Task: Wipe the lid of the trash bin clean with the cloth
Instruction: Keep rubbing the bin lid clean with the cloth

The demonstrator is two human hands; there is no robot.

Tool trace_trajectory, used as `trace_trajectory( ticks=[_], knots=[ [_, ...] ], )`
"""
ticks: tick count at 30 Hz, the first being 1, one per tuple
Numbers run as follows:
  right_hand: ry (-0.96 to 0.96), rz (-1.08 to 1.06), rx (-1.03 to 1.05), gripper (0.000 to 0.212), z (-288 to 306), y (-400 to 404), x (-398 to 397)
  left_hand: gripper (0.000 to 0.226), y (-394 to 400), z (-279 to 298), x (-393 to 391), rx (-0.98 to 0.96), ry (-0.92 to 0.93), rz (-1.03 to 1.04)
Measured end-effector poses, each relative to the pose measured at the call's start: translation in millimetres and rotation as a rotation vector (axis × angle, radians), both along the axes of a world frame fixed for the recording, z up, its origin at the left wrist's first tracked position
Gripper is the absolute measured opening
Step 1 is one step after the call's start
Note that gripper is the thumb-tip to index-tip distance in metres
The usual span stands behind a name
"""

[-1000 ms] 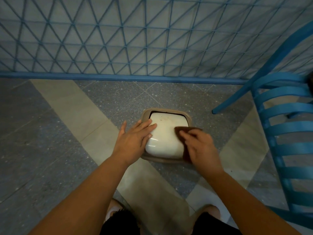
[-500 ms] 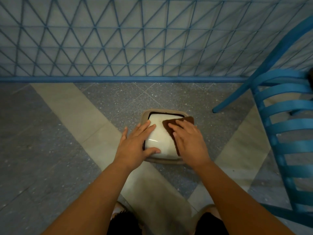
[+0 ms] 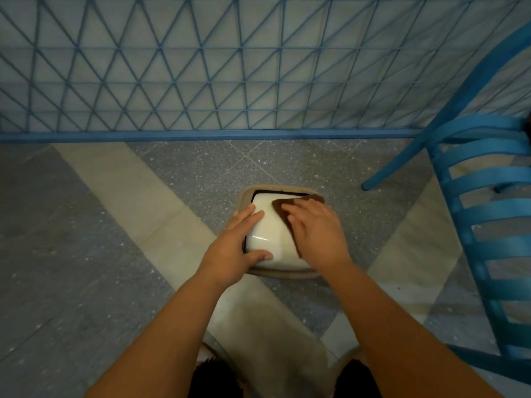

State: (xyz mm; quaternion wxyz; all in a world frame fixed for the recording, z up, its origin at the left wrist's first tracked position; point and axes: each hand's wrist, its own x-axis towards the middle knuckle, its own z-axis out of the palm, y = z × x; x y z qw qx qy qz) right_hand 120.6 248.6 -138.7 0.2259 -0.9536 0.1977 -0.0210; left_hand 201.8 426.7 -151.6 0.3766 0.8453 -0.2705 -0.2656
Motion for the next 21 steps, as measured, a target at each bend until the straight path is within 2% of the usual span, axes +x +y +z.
trace_trajectory(
  ticks=[4,8,11,13,18,21],
  knots=[
    [-0.027,-0.212,0.33,0.035,-2.1,-16.1,-8.5,0.083,1.6,2.5,7.4,0.085,-0.059,-0.055],
    [-0.077,-0.328,0.344,0.04,-4.8,4.3,-36.6,0.069,-0.6,13.2,11.5,0.127,-0.182,0.071],
    [-0.031,-0.364,0.358,0.049,-6.6,32.4,-52.1,0.061,-2.1,20.9,9.1,0.195,-0.206,0.125],
    [0.006,-0.372,0.334,0.051,-6.4,52.4,-57.9,0.071,-5.4,23.4,3.2,0.228,-0.134,0.126],
    [0.007,-0.304,0.218,0.047,-4.1,77.6,-69.9,0.112,-15.0,23.3,-11.0,0.295,0.021,0.065],
    [-0.033,-0.223,0.183,0.043,-4.6,72.3,-83.5,0.12,-16.7,21.3,-8.9,0.302,0.052,0.016]
  ],
)
